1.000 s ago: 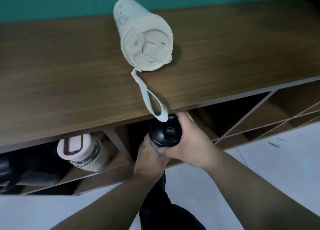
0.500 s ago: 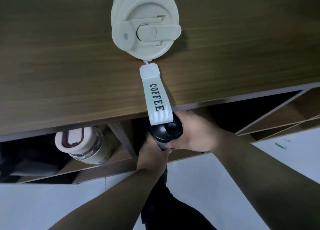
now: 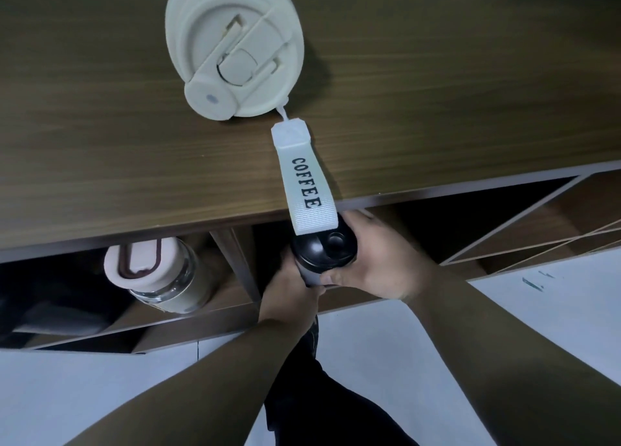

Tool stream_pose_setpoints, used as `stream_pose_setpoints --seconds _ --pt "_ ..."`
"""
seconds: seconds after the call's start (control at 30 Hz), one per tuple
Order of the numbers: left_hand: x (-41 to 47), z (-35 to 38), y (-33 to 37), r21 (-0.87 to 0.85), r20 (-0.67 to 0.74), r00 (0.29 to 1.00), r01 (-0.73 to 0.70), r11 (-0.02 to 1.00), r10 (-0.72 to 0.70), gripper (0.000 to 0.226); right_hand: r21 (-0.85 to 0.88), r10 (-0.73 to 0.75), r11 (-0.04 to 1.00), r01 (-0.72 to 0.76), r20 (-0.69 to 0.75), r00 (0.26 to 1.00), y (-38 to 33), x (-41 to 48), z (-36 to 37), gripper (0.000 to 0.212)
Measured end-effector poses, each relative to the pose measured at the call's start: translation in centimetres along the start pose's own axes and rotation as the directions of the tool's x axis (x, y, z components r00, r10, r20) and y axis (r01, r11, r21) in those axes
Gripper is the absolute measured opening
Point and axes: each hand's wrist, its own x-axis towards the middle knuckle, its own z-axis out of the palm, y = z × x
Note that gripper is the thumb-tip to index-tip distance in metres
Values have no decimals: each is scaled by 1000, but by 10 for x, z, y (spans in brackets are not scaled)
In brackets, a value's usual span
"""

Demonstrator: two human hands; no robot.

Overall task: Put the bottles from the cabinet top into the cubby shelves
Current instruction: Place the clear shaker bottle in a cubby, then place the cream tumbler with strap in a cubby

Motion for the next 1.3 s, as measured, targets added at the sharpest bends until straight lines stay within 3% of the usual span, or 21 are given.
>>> stream_pose_setpoints --seconds 0.2,0.3,0.47,0.53,0.6,0.67,0.8,0.83,0.9,1.0,1.07,1.17,1.3 --pt "6 -8 -1 -30 86 992 -92 995 94 47 90 18 996 -8 -115 993 -1 -8 16 78" --pt "6 -7 -3 -57 82 991 -102 993 106 42 96 43 995 -34 -93 995 0 -10 17 84" --pt "-6 -14 -3 -89 84 995 -52 995 60 78 117 95 989 -89 -47 994 7 -27 16 131" --pt "-15 -19 -2 -45 98 993 -56 997 60 97 142 130 983 -120 -64 989 13 -44 16 133" --pt "-28 -25 -1 -30 133 989 -67 997 70 106 167 136 979 -116 -114 984 15 -66 15 117" --pt "-44 -35 2 -11 190 980 -58 998 59 103 225 70 974 -19 -224 972 5 -85 10 88" --pt "-72 -67 6 -98 304 950 -41 994 69 61 203 -86 953 226 -534 841 -59 -102 -2 33" --pt "-78 -78 8 -123 309 947 -56 991 91 42 203 -111 939 277 -585 803 -83 -103 -5 26" --pt "-90 -98 13 -214 266 956 -66 975 123 26 177 -138 930 324 -647 750 -132 -102 -10 23" --pt "-103 -127 18 -395 174 974 -64 917 142 23 162 -72 962 220 -627 775 -193 -86 -11 23" --pt "-111 -144 17 -434 146 978 -71 898 148 25 173 6 977 121 -599 801 -226 -68 -6 36" --pt "-118 -163 10 -459 139 980 -65 886 143 12 214 141 977 -17 -578 804 -264 -40 8 82" --pt "-124 -182 5 -496 172 969 -70 865 177 16 392 381 905 -166 -572 726 -291 6 35 123"
